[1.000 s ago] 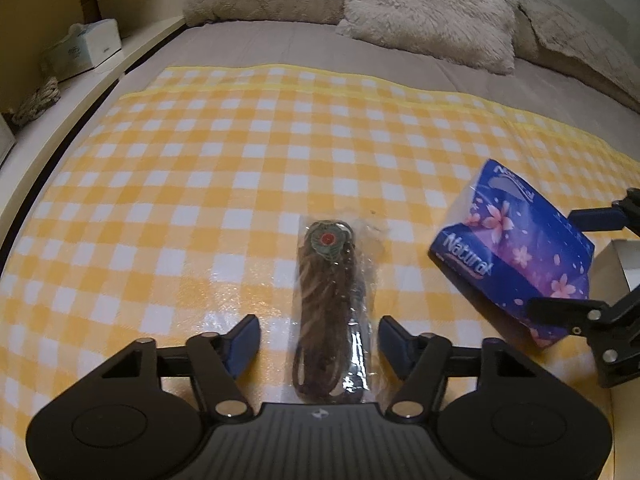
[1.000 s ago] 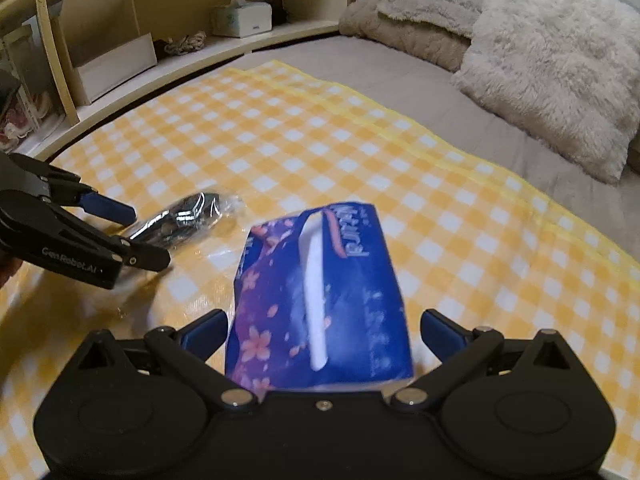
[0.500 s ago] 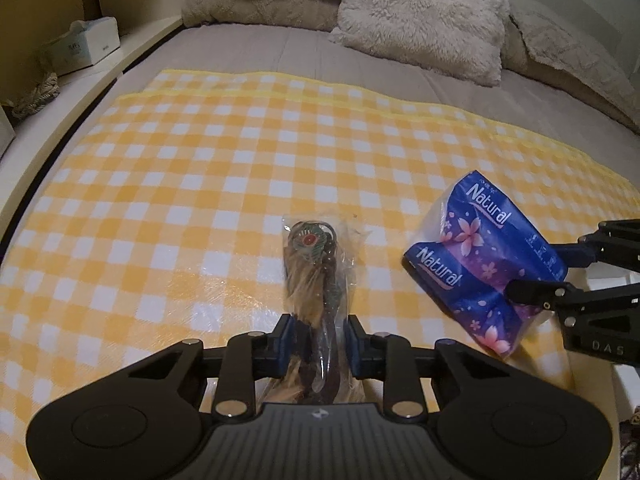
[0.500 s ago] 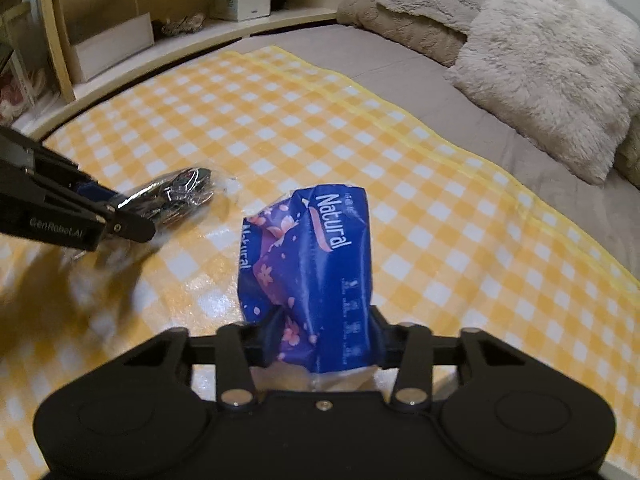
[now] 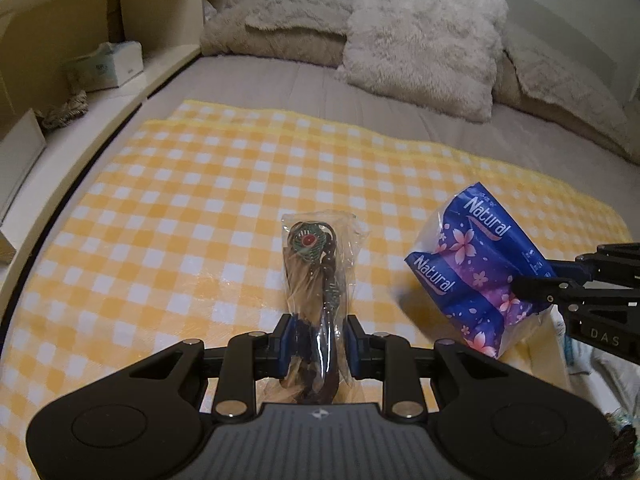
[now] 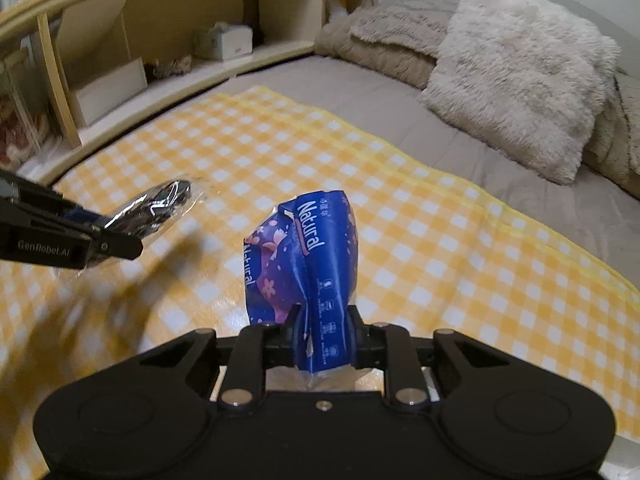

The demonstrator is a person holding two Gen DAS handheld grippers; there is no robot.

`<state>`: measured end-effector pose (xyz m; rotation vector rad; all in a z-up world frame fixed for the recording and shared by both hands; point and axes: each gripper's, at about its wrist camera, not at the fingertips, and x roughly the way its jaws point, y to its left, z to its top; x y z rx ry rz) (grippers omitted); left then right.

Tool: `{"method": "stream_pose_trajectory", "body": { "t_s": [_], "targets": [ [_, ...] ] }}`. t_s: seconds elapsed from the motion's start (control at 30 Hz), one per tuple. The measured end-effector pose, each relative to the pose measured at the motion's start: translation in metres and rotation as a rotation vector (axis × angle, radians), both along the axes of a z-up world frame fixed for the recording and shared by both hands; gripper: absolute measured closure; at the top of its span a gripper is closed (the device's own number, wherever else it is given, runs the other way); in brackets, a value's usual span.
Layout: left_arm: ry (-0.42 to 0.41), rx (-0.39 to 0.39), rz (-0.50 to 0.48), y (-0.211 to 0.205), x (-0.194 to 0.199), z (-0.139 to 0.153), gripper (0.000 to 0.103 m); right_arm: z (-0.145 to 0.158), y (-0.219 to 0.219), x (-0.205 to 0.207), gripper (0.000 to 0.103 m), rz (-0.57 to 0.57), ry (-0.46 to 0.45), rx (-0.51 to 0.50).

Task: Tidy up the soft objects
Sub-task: 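Carry the bagged cable and tissue pack into the white tray and open both tools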

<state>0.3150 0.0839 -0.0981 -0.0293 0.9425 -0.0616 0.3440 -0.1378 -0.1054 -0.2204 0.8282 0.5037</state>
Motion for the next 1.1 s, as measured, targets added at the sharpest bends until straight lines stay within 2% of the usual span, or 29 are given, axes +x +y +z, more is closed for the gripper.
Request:
{"method": "stream_pose_trajectory", "body": {
  "t_s": [0.3, 0.6, 1.1],
  "targets": [
    [-0.107, -0.019, 0.005, -0.013, -0.028, 0.038, 0.075, 0.038, -0.029, -0.027, 0.082, -0.084, -0.066, 0.096],
    [-0.194, -0.048, -0.042, -0.036, -0.059, 0.068, 0.075, 0.076, -0.072, -0.063, 0.083, -0.156, -0.128, 0.169],
    [-0.277, -0.095, -0.253, -0.110, -0.083, 0.084, 0.075, 0.114, -0.179, -0.130, 0.083, -0.352, -0.207, 0.215]
  ]
}}
